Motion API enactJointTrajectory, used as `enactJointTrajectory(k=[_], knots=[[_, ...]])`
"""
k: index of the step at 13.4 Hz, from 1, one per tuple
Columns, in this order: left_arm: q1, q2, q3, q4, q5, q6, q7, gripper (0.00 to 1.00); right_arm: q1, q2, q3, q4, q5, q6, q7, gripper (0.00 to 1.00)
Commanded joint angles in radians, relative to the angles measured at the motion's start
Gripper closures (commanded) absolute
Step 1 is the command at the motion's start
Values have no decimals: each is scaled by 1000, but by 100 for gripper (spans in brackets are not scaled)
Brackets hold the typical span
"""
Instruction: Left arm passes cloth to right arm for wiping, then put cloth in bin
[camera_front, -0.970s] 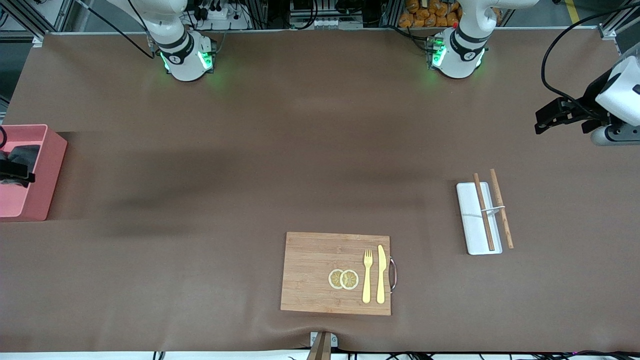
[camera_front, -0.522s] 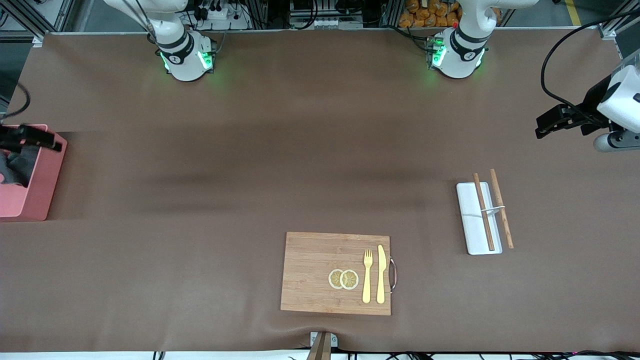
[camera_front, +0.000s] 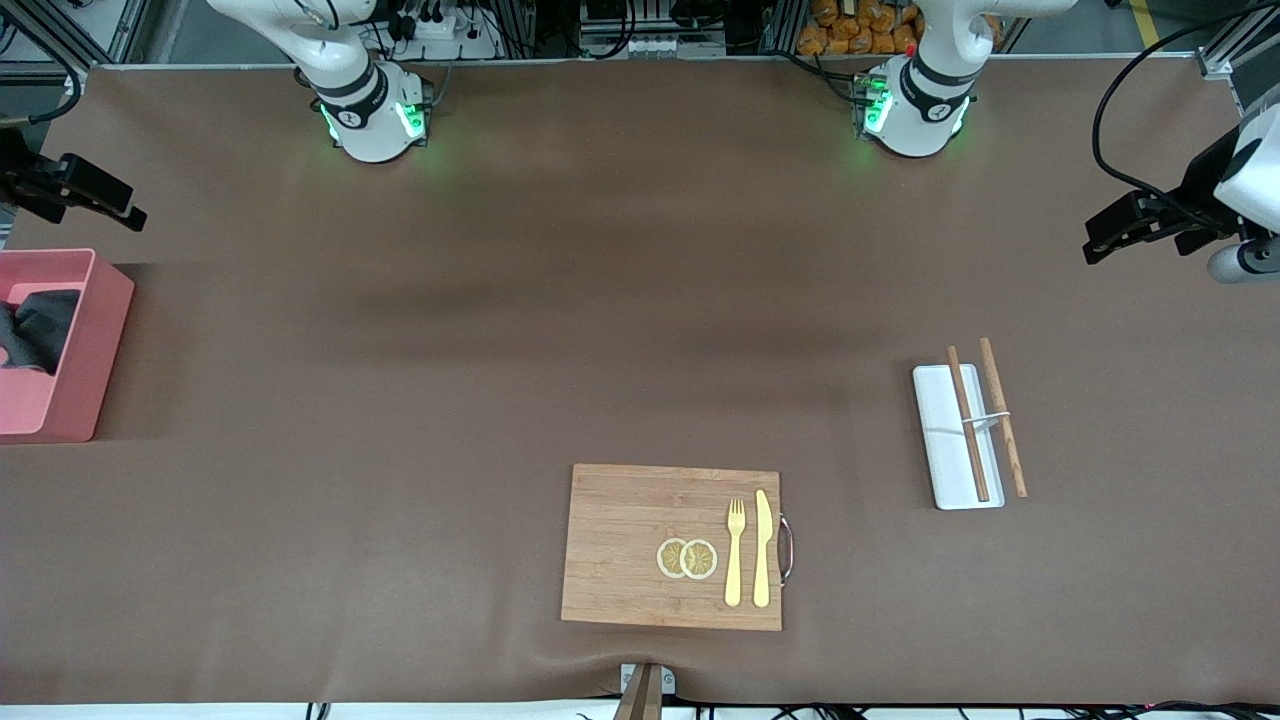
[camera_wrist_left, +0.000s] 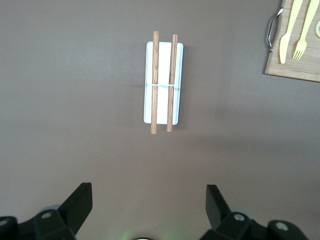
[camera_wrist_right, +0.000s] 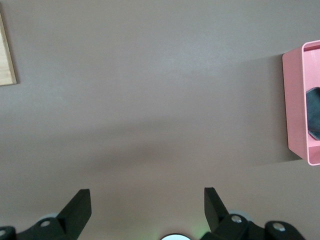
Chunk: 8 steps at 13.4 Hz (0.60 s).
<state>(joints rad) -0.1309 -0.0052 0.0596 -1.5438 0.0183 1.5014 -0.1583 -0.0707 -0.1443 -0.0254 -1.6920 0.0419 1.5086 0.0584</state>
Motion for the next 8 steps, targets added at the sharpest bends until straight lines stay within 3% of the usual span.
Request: enactJointTrajectory(k=[1,8], knots=[[-1,-18,-6,-15,31,10,0,0,-20,3,13,34,13,-42,9,0],[-1,-15,-9,4,31,5,-1,0,-17,69,13,135,-19,-83,-39,0]])
